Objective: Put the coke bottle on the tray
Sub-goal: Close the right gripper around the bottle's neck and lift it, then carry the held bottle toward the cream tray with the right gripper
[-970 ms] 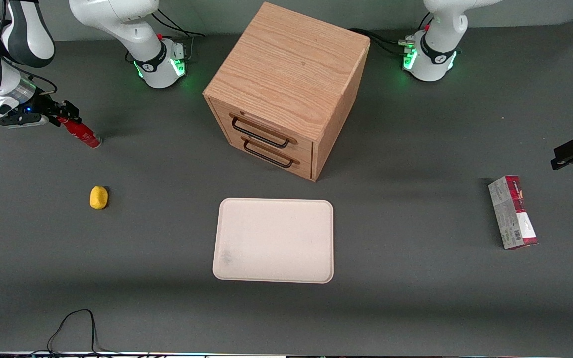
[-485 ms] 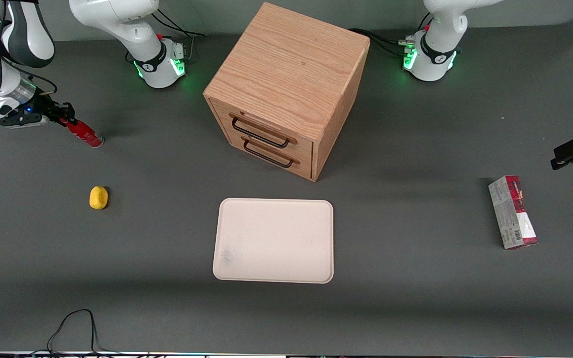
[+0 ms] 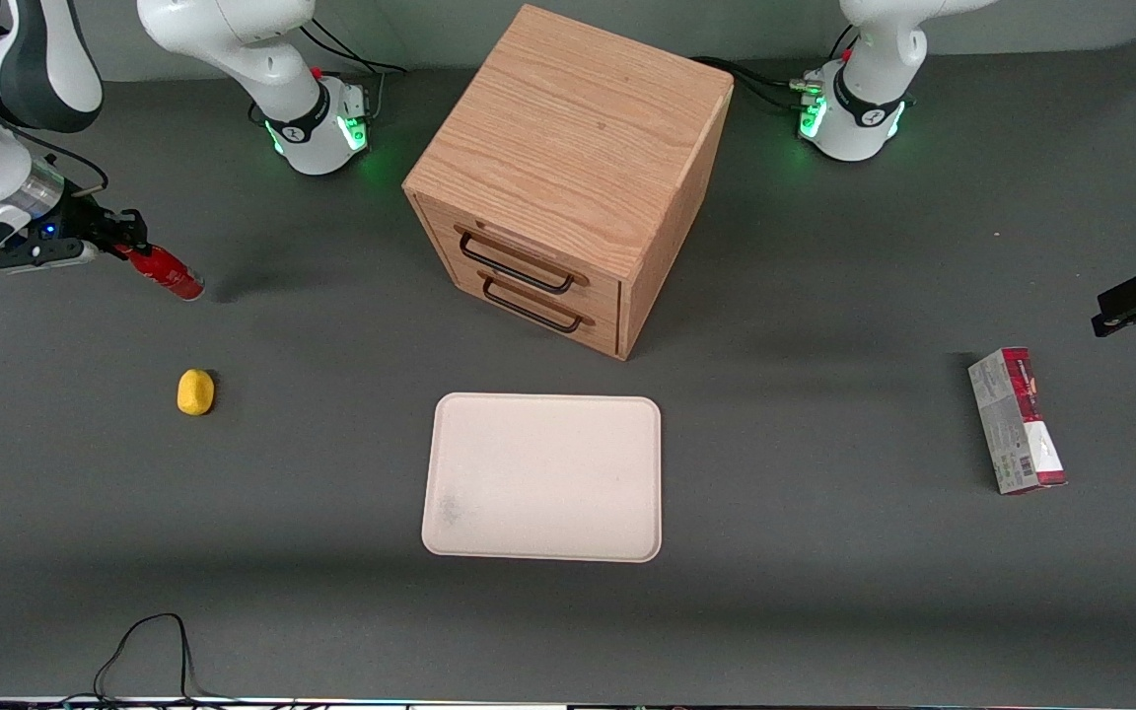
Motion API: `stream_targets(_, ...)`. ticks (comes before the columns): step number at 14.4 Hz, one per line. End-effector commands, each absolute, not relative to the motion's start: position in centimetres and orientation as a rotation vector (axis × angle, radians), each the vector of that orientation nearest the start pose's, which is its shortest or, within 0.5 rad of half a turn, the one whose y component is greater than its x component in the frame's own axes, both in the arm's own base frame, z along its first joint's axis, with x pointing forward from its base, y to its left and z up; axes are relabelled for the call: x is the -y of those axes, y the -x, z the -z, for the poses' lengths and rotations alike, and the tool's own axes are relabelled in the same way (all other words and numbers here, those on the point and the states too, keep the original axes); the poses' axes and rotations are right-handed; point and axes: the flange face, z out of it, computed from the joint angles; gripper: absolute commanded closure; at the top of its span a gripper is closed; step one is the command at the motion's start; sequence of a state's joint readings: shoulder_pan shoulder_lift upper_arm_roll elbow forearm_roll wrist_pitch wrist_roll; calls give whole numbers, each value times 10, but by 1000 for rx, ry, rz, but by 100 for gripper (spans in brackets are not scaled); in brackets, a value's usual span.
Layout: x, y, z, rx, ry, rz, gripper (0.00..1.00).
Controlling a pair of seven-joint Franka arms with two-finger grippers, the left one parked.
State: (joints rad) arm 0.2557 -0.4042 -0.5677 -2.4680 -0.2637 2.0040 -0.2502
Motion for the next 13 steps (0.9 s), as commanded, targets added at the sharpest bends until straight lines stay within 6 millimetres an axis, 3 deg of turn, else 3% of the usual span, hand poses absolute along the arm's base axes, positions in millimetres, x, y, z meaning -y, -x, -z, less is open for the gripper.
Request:
stream_targets(1,109,-465,-463,157,3100,-238,100)
stream_targets(4,44,-532,-536,224,3069,-237,100)
stream_targets(7,-16,-586,-595,261,3079,-173,100)
stream_targets(11,-101,-634,-628,279,3061,-112,100)
stream_targets(13,-136,-651,-616,269,3037,-87,100)
